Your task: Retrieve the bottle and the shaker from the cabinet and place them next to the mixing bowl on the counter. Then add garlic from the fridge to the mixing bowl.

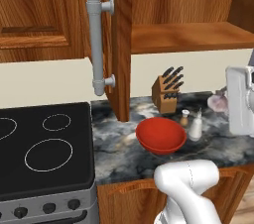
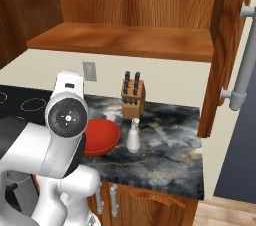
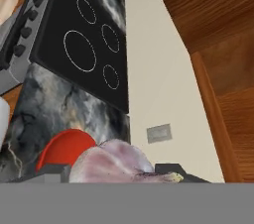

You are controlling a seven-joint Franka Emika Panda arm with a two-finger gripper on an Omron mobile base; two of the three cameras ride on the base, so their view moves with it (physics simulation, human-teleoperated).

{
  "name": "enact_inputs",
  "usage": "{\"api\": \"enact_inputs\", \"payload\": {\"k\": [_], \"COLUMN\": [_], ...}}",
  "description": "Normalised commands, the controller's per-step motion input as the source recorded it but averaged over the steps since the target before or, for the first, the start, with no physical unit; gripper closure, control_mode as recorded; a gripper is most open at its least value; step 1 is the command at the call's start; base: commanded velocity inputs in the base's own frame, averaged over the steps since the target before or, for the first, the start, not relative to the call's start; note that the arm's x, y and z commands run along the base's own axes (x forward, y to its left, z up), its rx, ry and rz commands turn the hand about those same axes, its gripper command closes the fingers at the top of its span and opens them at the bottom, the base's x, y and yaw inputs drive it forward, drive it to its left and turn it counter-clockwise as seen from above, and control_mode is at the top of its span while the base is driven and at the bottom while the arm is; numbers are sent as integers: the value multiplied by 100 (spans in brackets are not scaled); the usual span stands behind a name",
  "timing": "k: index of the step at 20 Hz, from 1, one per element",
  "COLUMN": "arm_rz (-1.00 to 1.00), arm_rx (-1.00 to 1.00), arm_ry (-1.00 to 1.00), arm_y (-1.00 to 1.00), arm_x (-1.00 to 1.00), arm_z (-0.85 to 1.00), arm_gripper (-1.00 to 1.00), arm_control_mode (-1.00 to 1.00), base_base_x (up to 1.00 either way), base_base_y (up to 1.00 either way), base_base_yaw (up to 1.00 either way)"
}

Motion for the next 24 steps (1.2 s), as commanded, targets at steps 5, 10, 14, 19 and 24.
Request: {"api": "enact_inputs", "payload": {"k": [5,10,14,19,24], "arm_rz": [0,0,2,1,0], "arm_rx": [-35,-29,-20,-11,-3], "arm_ry": [19,27,24,13,2], "arm_y": [43,30,5,0,0], "arm_x": [27,37,38,30,21], "arm_z": [-71,-56,-54,-45,-27], "arm_gripper": [100,100,100,100,100], "arm_control_mode": [-100,-100,-100,-100,-100], "base_base_x": [0,0,0,0,0], "base_base_y": [0,0,0,0,0], "base_base_yaw": [0,0,0,0,0]}}
